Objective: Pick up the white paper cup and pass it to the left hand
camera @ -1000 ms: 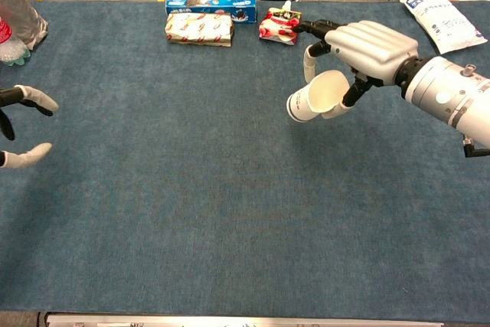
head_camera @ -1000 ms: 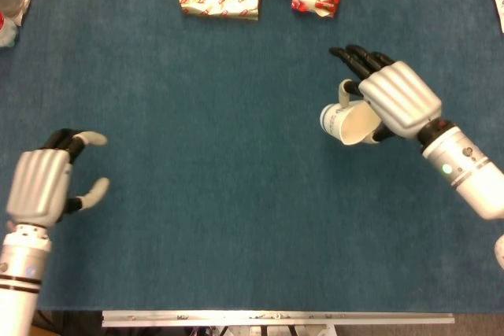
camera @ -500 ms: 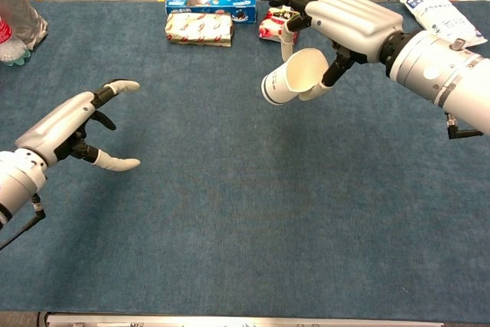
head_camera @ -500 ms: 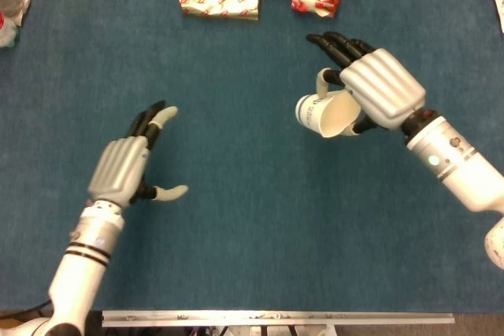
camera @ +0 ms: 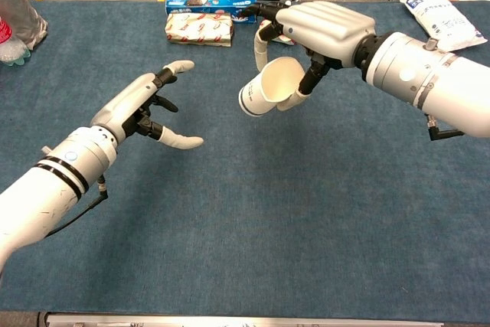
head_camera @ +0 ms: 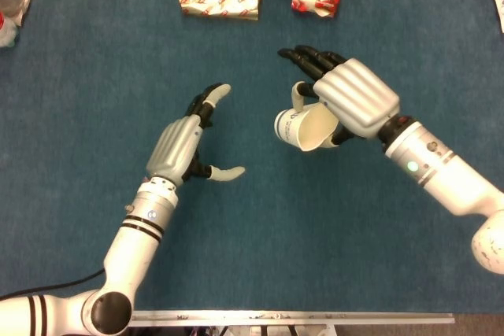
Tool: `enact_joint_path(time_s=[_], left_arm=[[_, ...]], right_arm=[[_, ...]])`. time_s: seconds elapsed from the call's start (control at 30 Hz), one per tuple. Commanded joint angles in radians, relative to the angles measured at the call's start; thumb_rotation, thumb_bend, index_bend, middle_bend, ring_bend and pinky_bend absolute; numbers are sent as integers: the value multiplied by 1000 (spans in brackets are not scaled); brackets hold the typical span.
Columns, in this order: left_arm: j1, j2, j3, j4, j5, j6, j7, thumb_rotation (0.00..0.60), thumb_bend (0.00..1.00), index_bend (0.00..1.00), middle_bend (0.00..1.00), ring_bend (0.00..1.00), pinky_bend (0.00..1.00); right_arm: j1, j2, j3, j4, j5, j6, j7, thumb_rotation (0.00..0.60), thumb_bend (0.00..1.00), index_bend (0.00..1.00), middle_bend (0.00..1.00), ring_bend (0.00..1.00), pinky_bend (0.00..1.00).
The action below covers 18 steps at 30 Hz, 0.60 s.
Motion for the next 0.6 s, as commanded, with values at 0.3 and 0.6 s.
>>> enact_joint_path(time_s=[0.3,0.6], left_arm=[[-45,-41,1,8,-11,-8,-12,600,99,25,0,6,257],[-83,-77,-1,18,-20,-17,-12,600,99,26,0,7,257]], right_arm=[[28,-38,-11,10,9,-1,-9,600,0,542,63,0,202],[34,-76,-20,32,-41,23,22,600,0,542,63,0,202]])
